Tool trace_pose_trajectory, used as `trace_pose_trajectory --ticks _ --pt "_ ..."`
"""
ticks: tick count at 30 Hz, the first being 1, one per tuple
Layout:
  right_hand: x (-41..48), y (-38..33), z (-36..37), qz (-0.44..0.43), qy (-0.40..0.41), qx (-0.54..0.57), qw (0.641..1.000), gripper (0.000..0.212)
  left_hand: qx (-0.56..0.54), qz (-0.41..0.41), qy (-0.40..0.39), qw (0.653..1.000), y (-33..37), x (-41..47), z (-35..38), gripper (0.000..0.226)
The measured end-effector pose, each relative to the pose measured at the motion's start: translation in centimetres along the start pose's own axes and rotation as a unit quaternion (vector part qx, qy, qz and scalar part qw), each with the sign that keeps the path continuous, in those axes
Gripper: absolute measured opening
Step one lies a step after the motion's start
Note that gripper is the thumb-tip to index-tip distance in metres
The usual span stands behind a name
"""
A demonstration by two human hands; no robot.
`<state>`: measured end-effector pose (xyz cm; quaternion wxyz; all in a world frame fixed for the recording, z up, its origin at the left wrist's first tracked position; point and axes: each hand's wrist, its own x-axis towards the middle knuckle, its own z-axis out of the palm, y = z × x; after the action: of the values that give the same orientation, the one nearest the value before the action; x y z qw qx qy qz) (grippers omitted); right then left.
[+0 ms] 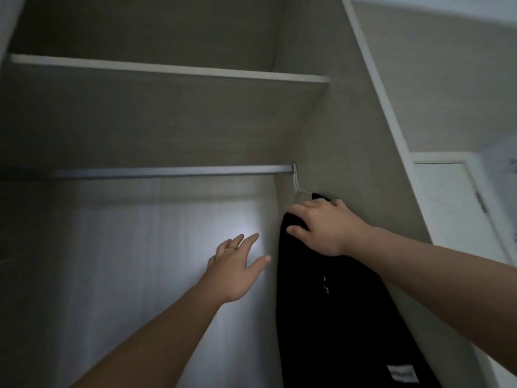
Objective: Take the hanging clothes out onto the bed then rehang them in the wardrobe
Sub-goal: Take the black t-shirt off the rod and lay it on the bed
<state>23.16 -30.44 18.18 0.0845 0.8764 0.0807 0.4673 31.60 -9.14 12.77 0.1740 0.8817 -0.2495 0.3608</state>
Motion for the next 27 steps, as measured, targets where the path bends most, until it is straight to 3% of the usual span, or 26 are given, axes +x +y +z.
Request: trace_pose_trajectory --ticks 8,12,17,21,23,25,27 --pt "5.6 2.1 -0.4 0.113 -0.060 -0.100 0.987 0.047 -0.078 0.073 -0.046 0.993 0.1 8.0 4.0 0.070" --pt "7.6 1.9 0.0 0.156 -0.075 -0.112 0.979 0.033 -0.116 0.116 -0.054 0.985 1.7 10.7 6.0 0.072" --pt "9.5 1.4 0.4 0.208 -0.051 -0.113 0.970 0.034 -0.184 0.147 -0.069 0.970 3.0 12.2 7.8 0.074" --pt "10.5 1.0 0.2 0.258 -0.055 -0.063 0.963 0.039 -0.255 0.148 -0.081 0.952 3.2 12.4 8.2 0.080" --pt "11.1 0.5 -0.2 0.302 -0.062 0.004 0.951 0.031 -0.295 0.145 -0.074 0.942 3.1 12.6 8.2 0.081" --pt "11.7 0.1 -0.4 0.339 -0.119 0.062 0.931 0.015 -0.337 0.139 -0.075 0.928 3.0 12.6 8.4 0.072" --pt "12.4 0.0 -0.5 0.377 -0.148 0.101 0.909 0.017 -0.364 0.136 -0.088 0.917 2.9 12.4 8.7 0.068"
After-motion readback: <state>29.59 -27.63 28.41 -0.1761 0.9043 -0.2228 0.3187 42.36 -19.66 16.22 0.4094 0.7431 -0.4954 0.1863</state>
